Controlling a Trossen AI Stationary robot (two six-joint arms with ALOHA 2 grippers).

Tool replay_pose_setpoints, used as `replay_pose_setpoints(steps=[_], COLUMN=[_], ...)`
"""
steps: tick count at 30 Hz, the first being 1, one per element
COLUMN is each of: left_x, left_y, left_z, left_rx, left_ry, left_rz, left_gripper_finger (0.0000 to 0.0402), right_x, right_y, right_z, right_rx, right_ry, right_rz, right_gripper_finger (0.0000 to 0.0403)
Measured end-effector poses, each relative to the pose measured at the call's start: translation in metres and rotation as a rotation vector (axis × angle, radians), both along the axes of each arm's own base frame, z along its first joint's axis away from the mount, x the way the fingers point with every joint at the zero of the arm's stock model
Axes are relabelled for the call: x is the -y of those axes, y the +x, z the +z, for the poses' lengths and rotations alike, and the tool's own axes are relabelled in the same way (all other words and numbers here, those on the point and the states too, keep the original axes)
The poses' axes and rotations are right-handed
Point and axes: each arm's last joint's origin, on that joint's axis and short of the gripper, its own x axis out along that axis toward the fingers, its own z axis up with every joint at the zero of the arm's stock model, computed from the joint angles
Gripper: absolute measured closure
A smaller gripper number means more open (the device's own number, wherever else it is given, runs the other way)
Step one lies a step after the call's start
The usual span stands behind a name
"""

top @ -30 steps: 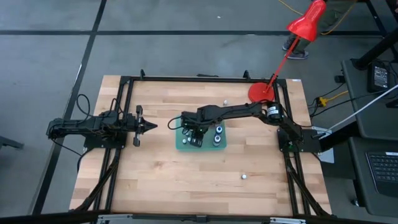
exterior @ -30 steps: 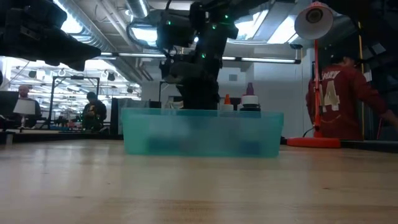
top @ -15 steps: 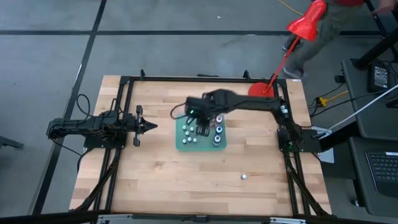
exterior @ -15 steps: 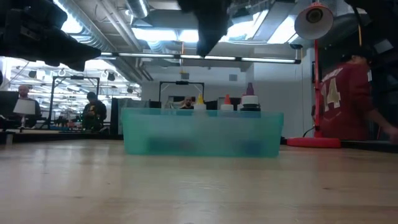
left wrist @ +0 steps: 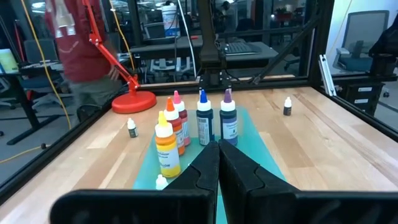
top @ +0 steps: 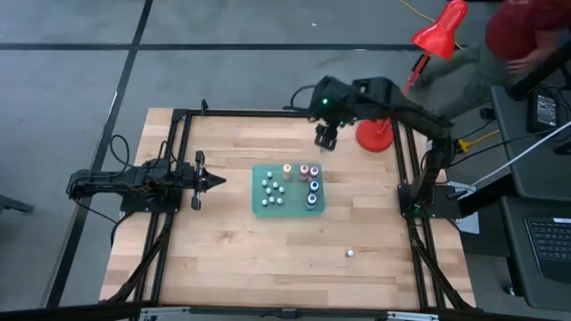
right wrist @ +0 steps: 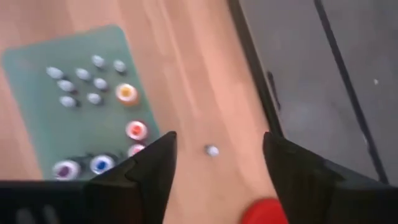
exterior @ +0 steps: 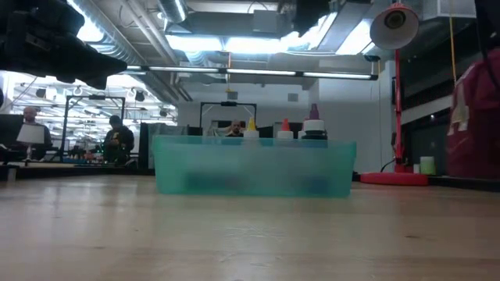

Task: Pick & Place food coloring
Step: Put the small green food coloring bottle into the green bin

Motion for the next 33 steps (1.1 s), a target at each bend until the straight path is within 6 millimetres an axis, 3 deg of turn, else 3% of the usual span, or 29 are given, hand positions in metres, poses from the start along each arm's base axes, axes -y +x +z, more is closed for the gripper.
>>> replay_pose_setpoints(steps=[4, 11, 18, 26, 33], left_x=[0.000, 0.000, 0.000, 0.000, 0.000], left_y=[0.000, 0.000, 0.000, 0.000, 0.000], left_z=[0.000, 0.000, 0.000, 0.000, 0.000], left_rx=[0.000, 0.000, 0.000, 0.000, 0.000], left_ry=[0.000, 0.000, 0.000, 0.000, 0.000], left_rz=[0.000, 0.000, 0.000, 0.000, 0.000], left_gripper_finger=[0.0398, 0.0398, 0.0398, 0.0398, 0.0398], right_x=[0.020, 0.059, 0.092, 0.097, 0.102], right_y=[-0.016, -0.031, -0.037, -0.037, -0.032], right_z=[-0.001, -0.018, -0.080, -0.159, -0.195], right_rx=[-0.077, -0.103, -0.036, -0.065, -0.103], right_ry=[0.018, 0.112, 0.188, 0.221, 0.262], right_rz=[-0.012, 0.019, 0.022, 0.011, -0.022], right_gripper_finger=[0.0132, 0.0126, 0.0126, 0.0126, 0.0126])
